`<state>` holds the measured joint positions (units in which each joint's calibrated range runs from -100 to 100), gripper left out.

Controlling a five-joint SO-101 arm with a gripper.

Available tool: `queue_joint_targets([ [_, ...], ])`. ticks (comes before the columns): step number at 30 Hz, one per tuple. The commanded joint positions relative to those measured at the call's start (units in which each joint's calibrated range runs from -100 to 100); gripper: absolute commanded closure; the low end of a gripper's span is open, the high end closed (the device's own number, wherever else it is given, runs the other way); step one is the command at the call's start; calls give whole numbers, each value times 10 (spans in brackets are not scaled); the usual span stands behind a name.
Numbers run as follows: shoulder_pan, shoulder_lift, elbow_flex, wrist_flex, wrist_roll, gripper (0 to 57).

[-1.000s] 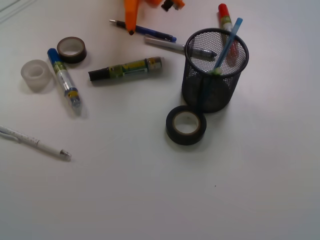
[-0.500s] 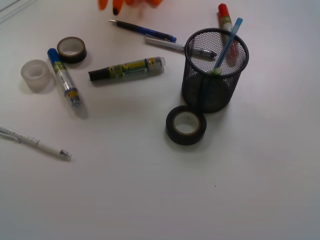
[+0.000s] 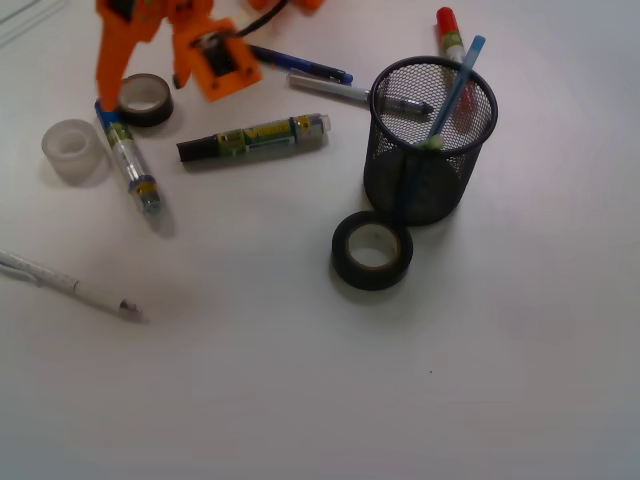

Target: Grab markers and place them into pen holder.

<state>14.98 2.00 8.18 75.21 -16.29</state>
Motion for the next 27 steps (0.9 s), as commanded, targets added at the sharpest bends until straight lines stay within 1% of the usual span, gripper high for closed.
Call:
queue_joint_targets([
  [1,3,104,-141,32,-17,274],
  [5,-1,195,-238,71,-36,274],
  [13,-2,319,-367,81,-39,274],
  [22,-2,371,-382,75,-58,275],
  [27,-2,402,-378,32,-62,276],
])
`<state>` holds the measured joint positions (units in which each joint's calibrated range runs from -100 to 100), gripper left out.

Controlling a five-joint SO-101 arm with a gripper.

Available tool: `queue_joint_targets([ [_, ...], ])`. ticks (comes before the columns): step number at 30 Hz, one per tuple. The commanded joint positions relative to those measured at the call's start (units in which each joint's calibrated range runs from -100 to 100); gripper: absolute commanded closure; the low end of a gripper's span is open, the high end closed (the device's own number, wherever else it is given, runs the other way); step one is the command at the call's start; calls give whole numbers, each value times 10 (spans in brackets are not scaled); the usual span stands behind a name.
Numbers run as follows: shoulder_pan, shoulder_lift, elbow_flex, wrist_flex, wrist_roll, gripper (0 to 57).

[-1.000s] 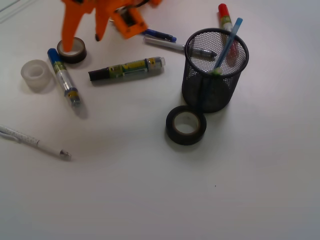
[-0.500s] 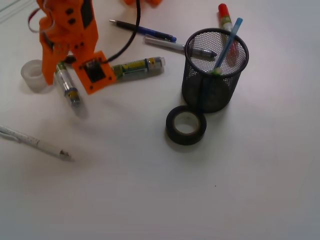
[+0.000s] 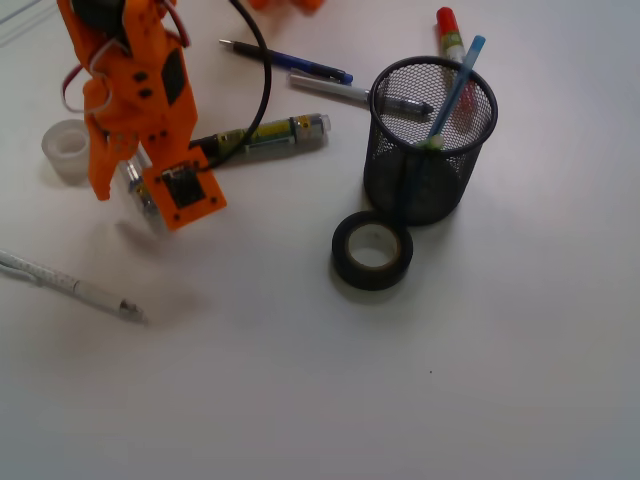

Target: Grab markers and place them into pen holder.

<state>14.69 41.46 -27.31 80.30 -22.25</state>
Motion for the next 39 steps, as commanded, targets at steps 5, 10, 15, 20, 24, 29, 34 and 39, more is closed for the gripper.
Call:
queue_joint_targets([
  [5,3,28,-28,-34,-1,321],
  [10,3,28,-28,-37,-1,398],
  [15,2,28,-28,-37,0,502],
  [20,2,28,-28,-36,0,569],
  [24,1,25,-28,-33,2,569],
  [29,-12,-12,-43,6,2,569],
  [34,-27,-27,-59,11,2,569],
  [39,-23,-33,-65,16,31,480],
])
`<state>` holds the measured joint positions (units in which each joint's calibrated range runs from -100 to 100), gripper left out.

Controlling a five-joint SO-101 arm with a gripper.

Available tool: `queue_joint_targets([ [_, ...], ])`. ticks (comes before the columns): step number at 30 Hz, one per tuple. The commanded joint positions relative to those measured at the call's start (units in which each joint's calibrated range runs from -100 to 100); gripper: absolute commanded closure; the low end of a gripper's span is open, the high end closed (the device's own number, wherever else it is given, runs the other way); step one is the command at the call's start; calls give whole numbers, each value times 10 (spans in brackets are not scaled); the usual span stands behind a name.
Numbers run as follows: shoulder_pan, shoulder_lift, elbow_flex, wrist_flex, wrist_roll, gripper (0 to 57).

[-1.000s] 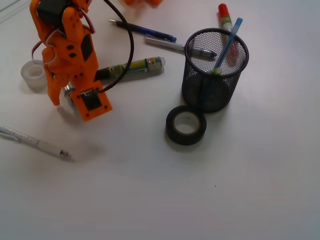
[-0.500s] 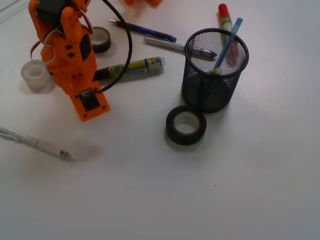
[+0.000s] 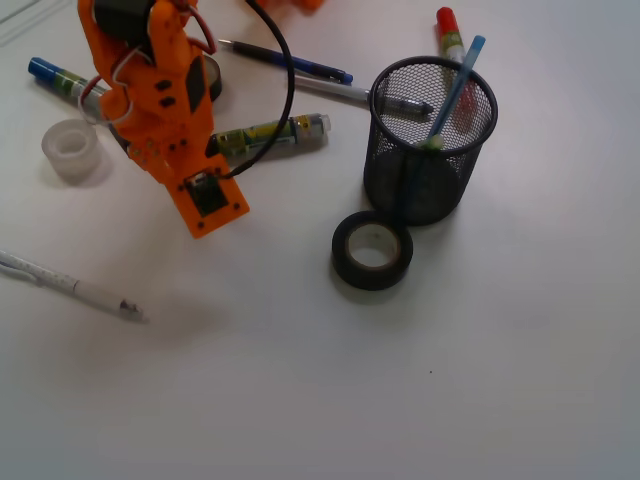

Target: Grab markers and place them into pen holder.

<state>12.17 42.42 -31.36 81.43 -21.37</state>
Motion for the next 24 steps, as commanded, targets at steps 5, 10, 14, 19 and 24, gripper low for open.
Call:
queue_joint_targets([
  [5,60,-97,-36,79,6,278],
  [10,137,-187,-90,97,35,274],
  [14,232,-214,-108,152,43,274],
  [19,301,-182,-97,180,61,274],
  [24,322,-149,-34,181,61,274],
])
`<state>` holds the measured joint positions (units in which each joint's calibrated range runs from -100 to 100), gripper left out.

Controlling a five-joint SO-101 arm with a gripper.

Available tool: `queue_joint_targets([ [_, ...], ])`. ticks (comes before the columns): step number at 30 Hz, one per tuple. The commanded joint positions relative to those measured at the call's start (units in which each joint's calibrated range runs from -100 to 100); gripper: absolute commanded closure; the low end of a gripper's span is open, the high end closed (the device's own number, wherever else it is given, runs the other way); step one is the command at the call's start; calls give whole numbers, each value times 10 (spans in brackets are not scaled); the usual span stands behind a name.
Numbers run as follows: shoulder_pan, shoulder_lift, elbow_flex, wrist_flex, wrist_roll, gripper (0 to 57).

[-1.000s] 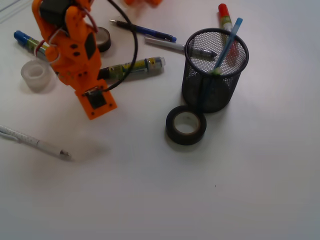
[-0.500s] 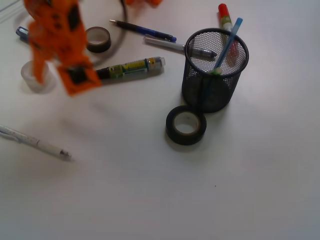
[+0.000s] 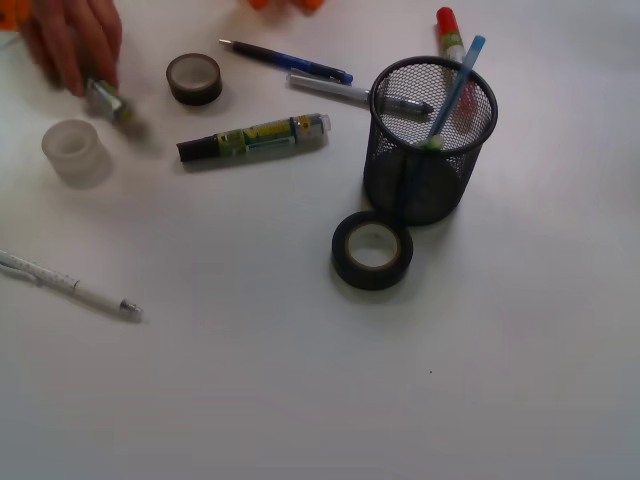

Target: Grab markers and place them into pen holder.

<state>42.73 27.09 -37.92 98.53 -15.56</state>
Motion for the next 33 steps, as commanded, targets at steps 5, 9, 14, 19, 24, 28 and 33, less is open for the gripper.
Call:
queue_joint_targets([
  [5,-43,5,61,8,2,274],
  [9,-105,5,54,7,-8,274],
  [14,-138,4,90,9,-27,275],
  [19,-108,-1,192,0,-45,275],
  [24,-102,-66,305,-78,-51,275],
  [28,-106,-118,385,-160,-49,275],
  [33,-112,-123,412,-178,-50,275],
])
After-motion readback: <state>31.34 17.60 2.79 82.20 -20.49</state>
